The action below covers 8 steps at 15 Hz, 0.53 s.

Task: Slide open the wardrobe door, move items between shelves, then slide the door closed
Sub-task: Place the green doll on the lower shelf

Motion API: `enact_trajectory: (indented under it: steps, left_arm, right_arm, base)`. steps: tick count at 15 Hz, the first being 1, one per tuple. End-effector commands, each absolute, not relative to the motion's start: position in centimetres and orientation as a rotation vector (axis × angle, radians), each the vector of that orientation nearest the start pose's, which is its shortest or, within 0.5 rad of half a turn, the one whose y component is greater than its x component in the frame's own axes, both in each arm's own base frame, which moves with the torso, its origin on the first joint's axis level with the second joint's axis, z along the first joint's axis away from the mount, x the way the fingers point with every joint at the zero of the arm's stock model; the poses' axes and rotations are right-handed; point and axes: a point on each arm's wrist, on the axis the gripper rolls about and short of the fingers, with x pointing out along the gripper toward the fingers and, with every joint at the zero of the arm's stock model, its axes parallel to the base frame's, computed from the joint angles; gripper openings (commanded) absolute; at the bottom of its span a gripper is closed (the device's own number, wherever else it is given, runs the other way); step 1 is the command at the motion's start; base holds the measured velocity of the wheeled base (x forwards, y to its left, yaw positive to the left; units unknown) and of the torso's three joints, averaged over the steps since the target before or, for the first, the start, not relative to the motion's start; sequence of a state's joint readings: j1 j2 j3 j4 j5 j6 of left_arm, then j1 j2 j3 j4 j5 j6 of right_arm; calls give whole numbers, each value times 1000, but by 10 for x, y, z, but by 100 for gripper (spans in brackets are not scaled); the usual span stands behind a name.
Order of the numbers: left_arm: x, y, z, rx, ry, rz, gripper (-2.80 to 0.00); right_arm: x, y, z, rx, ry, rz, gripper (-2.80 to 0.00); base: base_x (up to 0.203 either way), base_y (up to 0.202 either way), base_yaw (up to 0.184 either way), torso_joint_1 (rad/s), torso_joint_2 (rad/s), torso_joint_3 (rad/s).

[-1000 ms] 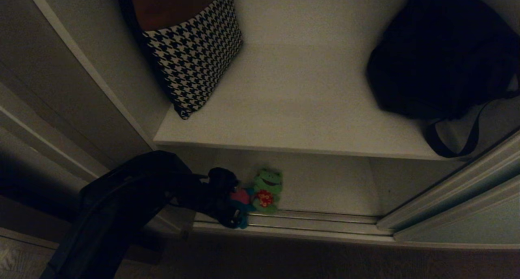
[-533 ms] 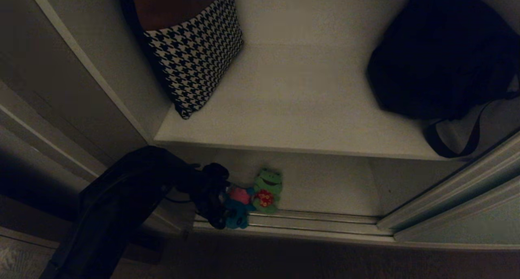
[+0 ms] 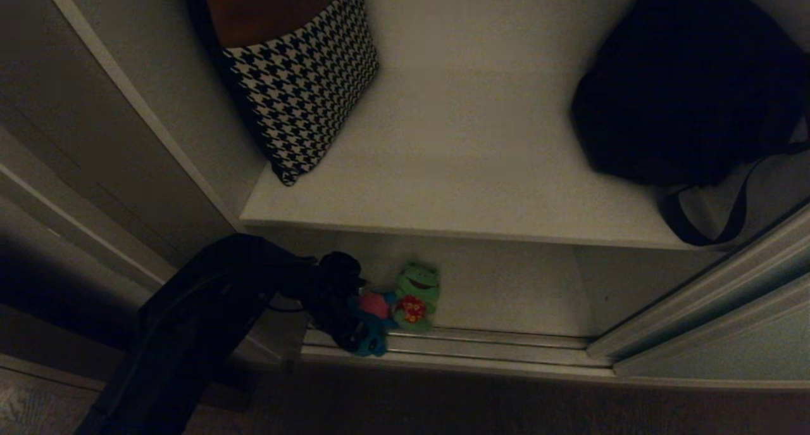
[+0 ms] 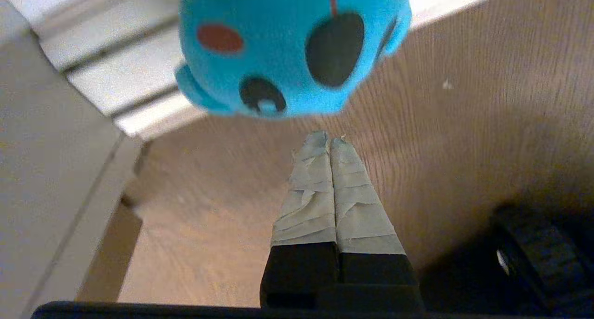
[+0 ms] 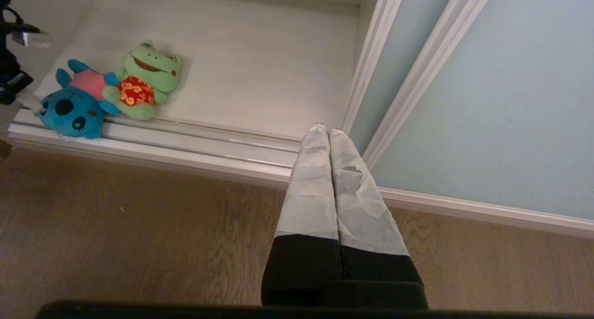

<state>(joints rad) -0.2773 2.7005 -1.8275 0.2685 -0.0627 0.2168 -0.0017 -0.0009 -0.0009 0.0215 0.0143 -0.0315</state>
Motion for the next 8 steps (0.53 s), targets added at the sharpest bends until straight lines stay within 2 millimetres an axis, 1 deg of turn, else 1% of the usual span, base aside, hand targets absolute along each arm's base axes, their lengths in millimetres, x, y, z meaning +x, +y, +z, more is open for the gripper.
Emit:
enact_trajectory:
  steps: [1,5,8]
  left_arm:
    - [469,-135,-55,320,1089,-435,-280]
    - [482,-139,-52,412,1007,-492,-280]
    - [492,-141,-50,431,886,-491,-280]
  right_arm:
    - [-23,0,74,-32,18,13,-280]
    - [-23,0,73,-32,19,13,-280]
    - [-23,0,74,-32,19,13,-280]
  base:
    - [0,0,0,0,0,0]
    - [0,0,0,0,0,0]
    - [0,0,0,0,0,0]
